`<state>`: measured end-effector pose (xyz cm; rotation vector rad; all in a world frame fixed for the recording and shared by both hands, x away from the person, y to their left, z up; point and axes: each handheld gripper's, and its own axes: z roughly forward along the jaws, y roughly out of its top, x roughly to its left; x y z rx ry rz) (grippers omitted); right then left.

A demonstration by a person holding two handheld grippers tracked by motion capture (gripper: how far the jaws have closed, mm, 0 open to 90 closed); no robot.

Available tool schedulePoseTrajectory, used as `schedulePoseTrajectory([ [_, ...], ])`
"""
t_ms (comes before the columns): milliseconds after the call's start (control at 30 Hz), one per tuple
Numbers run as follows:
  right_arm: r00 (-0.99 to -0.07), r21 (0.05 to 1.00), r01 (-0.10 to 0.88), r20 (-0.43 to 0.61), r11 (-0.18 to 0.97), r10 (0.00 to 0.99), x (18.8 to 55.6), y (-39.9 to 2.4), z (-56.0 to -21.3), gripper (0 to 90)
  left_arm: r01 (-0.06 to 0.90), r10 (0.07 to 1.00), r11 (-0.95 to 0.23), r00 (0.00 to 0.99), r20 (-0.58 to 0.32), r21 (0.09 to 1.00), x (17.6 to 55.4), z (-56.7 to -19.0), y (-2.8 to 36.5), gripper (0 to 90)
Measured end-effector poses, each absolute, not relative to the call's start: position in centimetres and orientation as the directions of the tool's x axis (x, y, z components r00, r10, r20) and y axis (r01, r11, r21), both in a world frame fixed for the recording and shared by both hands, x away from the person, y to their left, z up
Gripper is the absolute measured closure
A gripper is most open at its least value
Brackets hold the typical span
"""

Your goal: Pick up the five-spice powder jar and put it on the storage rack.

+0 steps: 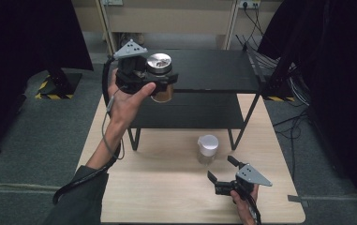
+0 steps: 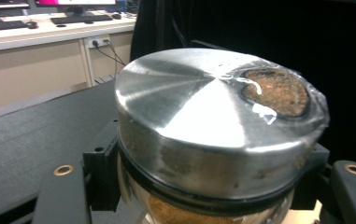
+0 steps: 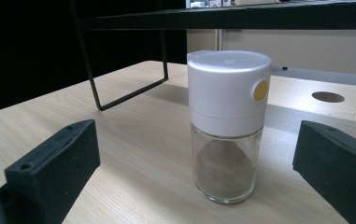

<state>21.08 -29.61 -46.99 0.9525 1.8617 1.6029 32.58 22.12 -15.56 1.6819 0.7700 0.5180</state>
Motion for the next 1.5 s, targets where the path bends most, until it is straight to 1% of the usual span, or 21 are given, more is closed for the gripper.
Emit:
schedulePoseTrajectory([
  [300,-0.630,0.981,0.182,0.070,0.060,0.773,21.1,-29.7,-47.0,0.9,0.229,0.778,-0.115,0.626,-0.056,0.967,33.2,-15.0,20.7,30.4],
  [333,-0.630,0.981,0.182,0.070,0.060,0.773,21.1,-29.7,-47.0,0.9,0.236,0.779,-0.111,0.624,-0.063,0.965,33.2,-14.9,20.7,30.3],
  [467,-0.630,0.981,0.183,0.070,0.060,0.773,21.1,-29.7,-47.0,0.9,0.211,0.783,-0.112,0.621,-0.045,0.971,33.7,-15.0,20.6,30.4],
  [600,-0.632,0.982,0.180,0.068,0.061,0.772,21.1,-29.7,-47.0,0.9,0.241,0.803,-0.089,0.591,-0.073,0.967,33.8,-15.0,20.3,30.4],
  [633,-0.632,0.982,0.180,0.069,0.060,0.772,21.1,-29.7,-47.0,0.9,0.215,0.803,-0.103,0.595,-0.047,0.971,34.2,-15.2,20.4,30.4],
  [667,-0.632,0.982,0.180,0.070,0.058,0.772,21.1,-29.7,-47.0,0.9,0.215,0.804,-0.102,0.593,-0.047,0.971,34.2,-15.3,20.4,30.4],
  [733,-0.632,0.982,0.180,0.070,0.058,0.772,21.1,-29.7,-47.0,0.9,0.220,0.809,-0.095,0.585,-0.054,0.971,34.5,-15.4,20.3,30.4],
  [767,-0.631,0.982,0.180,0.071,0.057,0.772,21.1,-29.7,-47.0,0.9,0.241,0.818,-0.086,0.571,-0.070,0.967,34.4,-15.4,20.1,30.4],
  [900,-0.632,0.982,0.179,0.071,0.056,0.772,21.1,-29.8,-47.0,0.9,0.243,0.828,-0.077,0.556,-0.074,0.967,34.8,-15.5,19.9,30.3],
  [1200,-0.632,0.983,0.176,0.071,0.054,0.772,21.2,-29.8,-47.1,0.9,0.244,0.846,-0.086,0.531,-0.059,0.966,35.4,-15.3,19.0,30.4],
  [1500,-0.632,0.983,0.175,0.072,0.052,0.771,21.2,-29.9,-47.1,0.9,0.253,0.854,-0.083,0.517,-0.062,0.964,35.9,-15.5,18.6,30.4],
])
